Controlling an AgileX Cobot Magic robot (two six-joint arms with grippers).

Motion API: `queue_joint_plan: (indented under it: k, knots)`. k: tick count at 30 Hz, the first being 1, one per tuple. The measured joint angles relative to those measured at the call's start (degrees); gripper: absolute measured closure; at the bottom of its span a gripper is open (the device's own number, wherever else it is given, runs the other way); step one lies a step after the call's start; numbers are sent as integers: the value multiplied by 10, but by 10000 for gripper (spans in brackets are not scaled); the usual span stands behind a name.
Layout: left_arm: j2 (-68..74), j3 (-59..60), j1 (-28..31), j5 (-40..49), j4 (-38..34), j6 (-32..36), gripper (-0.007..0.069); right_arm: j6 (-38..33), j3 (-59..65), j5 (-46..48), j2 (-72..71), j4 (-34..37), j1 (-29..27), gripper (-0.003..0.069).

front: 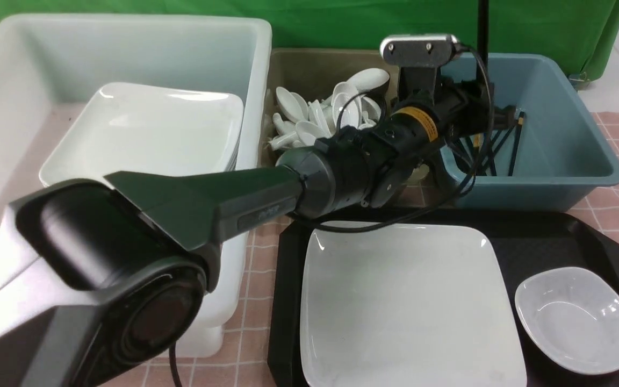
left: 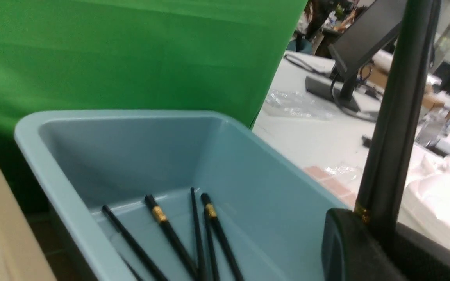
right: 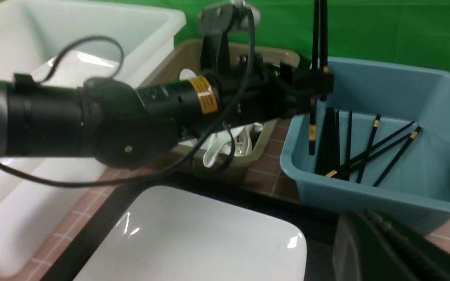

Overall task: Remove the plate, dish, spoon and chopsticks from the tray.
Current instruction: Use the left arm to put the chopsticks into the small storage box on the right

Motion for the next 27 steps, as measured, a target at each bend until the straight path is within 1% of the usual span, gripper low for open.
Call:
queue_joint_plan:
  k: [5, 8, 13, 16, 27]
  knots:
    - [12, 0, 0, 15, 14, 30, 601, 0, 0, -4, 0, 0, 0, 629]
    - [12, 0, 0, 37, 23, 46, 601, 0, 0, -4, 0, 0, 0, 629]
    - [12, -2, 0, 100, 34, 74, 601, 0, 0, -4, 0, 0, 0, 629]
    - [12, -3, 0, 114, 36, 96, 601, 0, 0, -4, 0, 0, 0, 629]
    - [12, -4, -1, 127, 39, 103, 594, -1, 0, 2, 0, 0, 0, 629]
